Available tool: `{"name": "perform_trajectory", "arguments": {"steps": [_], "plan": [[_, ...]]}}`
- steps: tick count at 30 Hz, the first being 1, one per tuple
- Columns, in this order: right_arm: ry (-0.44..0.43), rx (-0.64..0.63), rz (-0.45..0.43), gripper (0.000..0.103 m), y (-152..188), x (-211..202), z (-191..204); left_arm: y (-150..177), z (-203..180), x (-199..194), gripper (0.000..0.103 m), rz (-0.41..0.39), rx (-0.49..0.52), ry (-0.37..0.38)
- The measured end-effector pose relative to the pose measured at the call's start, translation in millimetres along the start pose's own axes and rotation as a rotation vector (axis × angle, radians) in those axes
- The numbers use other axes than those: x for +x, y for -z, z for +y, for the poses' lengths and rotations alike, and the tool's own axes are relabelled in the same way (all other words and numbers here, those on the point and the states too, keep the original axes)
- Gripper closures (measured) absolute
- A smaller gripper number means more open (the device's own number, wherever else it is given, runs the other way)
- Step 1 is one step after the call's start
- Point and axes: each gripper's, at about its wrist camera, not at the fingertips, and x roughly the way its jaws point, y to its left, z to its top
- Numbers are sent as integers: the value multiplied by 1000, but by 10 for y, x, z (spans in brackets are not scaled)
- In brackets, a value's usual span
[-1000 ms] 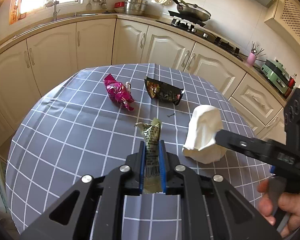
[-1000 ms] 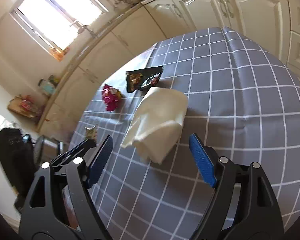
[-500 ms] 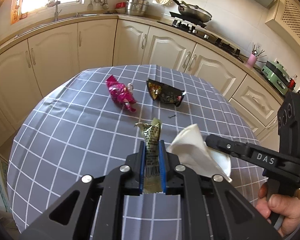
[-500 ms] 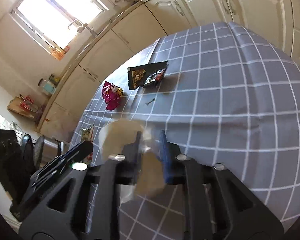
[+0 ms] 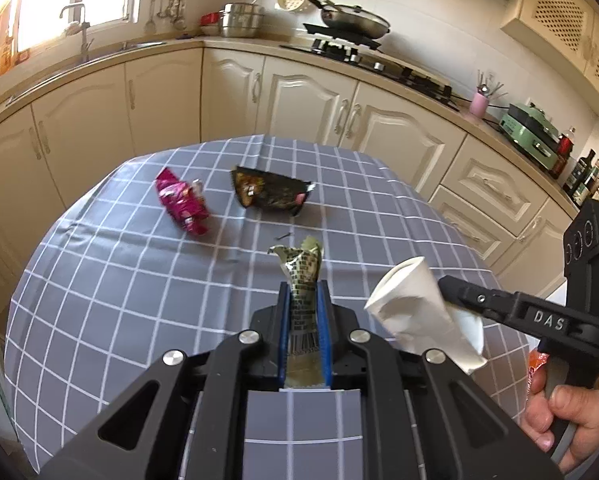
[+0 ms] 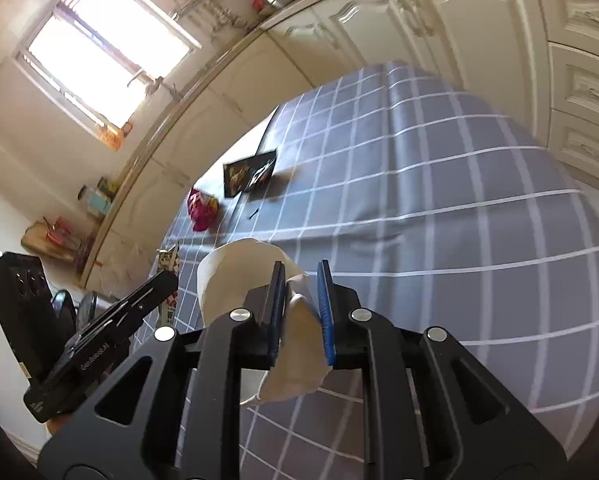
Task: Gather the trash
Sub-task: 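Carry the wrapper and tissue to the blue bin and open both grippers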
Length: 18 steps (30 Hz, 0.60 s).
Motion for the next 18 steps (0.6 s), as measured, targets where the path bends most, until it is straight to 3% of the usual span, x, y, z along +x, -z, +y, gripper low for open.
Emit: {"name": "perform_trajectory", "arguments": {"steps": [9, 18], "plan": [[50, 96, -157, 87, -156, -865, -562, -151, -719, 28, 91, -15, 98, 94], [212, 256, -355, 87, -134, -2053, -1568, -218, -2174, 297, 91, 35, 263, 312]]}}
